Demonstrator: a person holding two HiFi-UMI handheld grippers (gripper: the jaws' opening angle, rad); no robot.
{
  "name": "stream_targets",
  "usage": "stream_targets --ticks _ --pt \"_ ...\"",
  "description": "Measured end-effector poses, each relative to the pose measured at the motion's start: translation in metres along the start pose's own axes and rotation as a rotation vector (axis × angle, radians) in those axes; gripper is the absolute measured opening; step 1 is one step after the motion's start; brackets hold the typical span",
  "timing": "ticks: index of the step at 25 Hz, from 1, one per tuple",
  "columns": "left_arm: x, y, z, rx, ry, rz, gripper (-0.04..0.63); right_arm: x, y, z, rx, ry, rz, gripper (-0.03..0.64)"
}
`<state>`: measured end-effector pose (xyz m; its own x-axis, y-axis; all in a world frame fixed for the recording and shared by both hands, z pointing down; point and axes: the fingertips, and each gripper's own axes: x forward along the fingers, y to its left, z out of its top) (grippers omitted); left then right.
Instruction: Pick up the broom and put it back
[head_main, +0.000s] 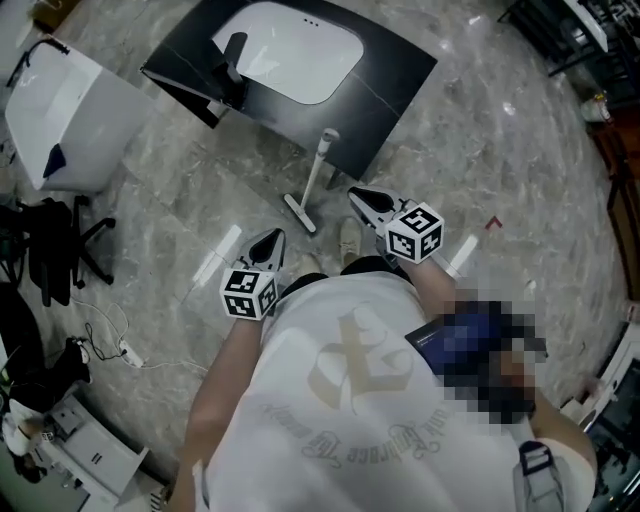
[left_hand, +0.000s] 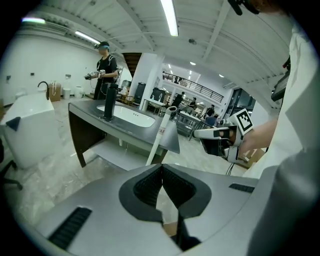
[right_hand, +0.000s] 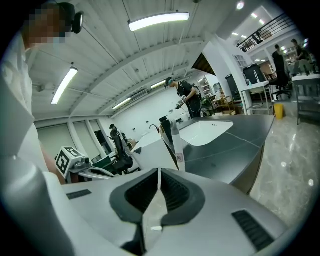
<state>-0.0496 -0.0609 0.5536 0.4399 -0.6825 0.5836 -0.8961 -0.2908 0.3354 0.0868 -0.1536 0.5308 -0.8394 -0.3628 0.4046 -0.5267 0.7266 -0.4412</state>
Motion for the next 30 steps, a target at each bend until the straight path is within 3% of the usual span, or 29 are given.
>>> stream_targets --ticks 6,9,17,24,28,30 --pt "-0.015 0.014 -0.007 -0.068 -0.006 0.102 0.012 0.029 -0.014 0.023 -0.033 0.018 0.044 0.025" --pt "-0.014 0.023 -0.007 -0.096 -0.009 0.148 0.012 0.049 -0.026 0.028 -0.040 0.043 0.055 0.131" --pt "-0.020 0.030 -0.007 -0.142 -0.029 0.231 0.012 0.079 -0.035 0.047 -0.057 0.024 -0.006 0.192" --pt "-0.028 0.026 -0.017 -0.183 -0.021 0.298 0.012 0.087 -0.042 0.075 -0.074 -0.060 -0.082 0.198" --pt "-0.032 0.025 -0.017 -0.194 -0.019 0.319 0.012 0.085 -0.039 0.089 -0.080 -0.093 -0.081 0.192" --pt "-0.032 0.022 -0.016 -0.197 -0.020 0.324 0.012 0.083 -0.040 0.091 -0.082 -0.096 -0.091 0.147"
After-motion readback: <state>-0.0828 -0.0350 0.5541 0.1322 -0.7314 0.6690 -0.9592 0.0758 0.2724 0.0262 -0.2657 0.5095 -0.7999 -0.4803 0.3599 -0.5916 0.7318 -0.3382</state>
